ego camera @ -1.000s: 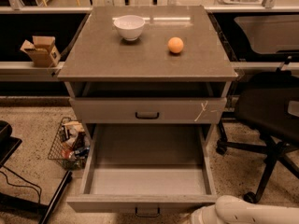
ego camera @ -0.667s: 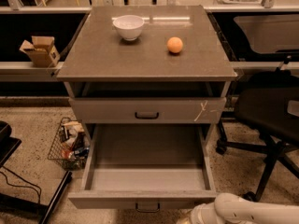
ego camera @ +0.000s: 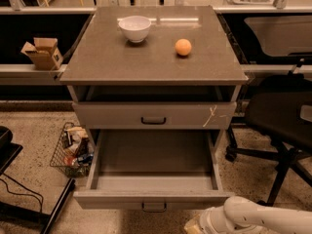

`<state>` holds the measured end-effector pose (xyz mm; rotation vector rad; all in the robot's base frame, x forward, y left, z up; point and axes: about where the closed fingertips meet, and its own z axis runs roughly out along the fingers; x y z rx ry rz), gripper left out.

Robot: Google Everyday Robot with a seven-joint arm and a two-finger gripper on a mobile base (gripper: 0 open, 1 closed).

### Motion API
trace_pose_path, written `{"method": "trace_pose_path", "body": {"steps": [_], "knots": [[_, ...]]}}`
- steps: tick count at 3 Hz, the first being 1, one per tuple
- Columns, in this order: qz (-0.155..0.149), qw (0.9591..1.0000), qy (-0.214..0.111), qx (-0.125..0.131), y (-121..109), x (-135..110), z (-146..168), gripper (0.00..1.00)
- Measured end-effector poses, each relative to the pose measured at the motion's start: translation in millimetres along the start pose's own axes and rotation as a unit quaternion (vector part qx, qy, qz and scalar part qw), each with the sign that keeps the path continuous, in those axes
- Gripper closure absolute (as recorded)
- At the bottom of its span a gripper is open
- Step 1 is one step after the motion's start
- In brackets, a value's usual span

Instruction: Close middle drawer

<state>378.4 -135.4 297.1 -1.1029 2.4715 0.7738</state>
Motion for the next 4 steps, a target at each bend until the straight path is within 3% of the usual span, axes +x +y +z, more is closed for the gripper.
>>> {"method": "trace_pose_path", "body": {"steps": [2,3,4], "knots": [[-0.023,0.9986,-0.026,0.041,-49.3,-69.1,-38.1,1.0],[-0.023,0.9985,-0.026,0.042,-48.9,-69.1,-39.2,1.0],[-0.032,0.996,-0.042,0.073,-77.4,-103.2,-64.2,1.0]]}}
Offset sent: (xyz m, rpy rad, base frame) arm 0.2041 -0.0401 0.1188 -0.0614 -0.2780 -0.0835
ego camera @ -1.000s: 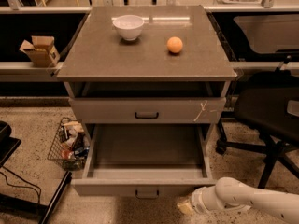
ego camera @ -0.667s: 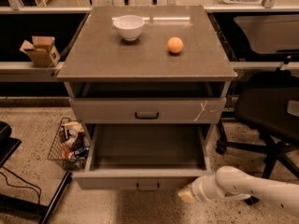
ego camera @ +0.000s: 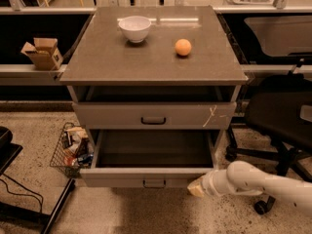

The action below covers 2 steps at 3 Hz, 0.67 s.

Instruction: Close middle drawer

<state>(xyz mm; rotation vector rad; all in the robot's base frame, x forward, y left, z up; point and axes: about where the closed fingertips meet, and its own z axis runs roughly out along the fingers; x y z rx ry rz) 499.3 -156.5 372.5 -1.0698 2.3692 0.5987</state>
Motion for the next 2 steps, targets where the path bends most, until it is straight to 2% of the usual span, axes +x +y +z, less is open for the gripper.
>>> {"method": "trace_pose_path", "body": {"steps": [1,2], "knots": [[-0.004,0.9998,-0.007,0.015,-14.5,-14.8,-9.4,1.0],[-0.011,0.999,-0.019,0.04,-39.5,-40.9,-23.7,1.0]]}}
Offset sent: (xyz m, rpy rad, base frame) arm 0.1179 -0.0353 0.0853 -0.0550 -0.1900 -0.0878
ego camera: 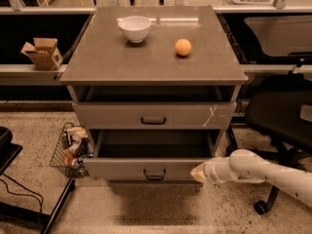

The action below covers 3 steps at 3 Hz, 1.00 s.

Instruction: Close middle drawer

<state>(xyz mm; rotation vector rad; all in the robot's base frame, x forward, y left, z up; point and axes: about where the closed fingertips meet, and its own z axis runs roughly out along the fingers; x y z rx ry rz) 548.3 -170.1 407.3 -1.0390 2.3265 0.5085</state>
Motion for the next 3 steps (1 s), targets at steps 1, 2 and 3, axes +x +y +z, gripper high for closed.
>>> {"method": "trace_pose_path", "body": {"steps": [1,2,3], "knots": [[-0.007,0.9996,-0.014,0.026,-27.4,-28.8,-11.8,1.0],[-0.012,0.999,-0.02,0.038,-41.5,-46.0,-14.7,1.0],[-0.014,0.9989,-0.019,0.04,-47.4,-55.9,-10.1,1.0]]}}
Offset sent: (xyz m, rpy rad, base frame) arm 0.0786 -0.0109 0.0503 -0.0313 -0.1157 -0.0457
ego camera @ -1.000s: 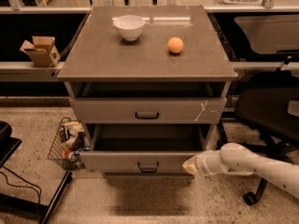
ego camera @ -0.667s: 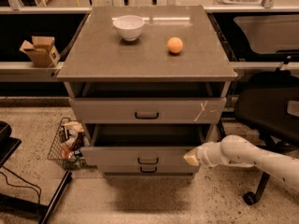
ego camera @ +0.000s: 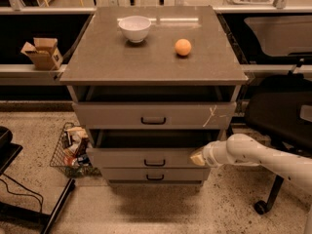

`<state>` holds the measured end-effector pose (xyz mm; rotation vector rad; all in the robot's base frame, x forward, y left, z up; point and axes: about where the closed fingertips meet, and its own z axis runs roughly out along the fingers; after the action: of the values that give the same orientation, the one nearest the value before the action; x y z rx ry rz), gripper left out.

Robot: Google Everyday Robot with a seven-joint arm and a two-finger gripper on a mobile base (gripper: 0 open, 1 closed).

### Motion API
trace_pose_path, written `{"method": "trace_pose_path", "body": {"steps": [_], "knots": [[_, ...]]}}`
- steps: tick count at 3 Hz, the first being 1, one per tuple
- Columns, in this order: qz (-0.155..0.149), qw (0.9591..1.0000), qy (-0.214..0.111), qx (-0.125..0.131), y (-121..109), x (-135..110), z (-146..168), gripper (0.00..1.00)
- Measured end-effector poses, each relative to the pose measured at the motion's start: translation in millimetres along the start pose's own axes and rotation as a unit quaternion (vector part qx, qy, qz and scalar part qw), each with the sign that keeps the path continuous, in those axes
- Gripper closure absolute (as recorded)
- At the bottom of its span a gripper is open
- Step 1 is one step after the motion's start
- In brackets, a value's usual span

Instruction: Close middle drawer

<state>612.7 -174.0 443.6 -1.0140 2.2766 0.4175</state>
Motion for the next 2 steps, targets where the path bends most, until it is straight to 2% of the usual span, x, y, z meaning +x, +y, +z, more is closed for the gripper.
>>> {"method": "trace_pose_path", "body": {"steps": [1,2], "knots": [[0.006,0.9999,0.01,-0.009,-0.3,-4.5,15.3,0.78],[0.006,0.9999,0.01,-0.009,-0.3,-4.5,15.3,0.56]]}}
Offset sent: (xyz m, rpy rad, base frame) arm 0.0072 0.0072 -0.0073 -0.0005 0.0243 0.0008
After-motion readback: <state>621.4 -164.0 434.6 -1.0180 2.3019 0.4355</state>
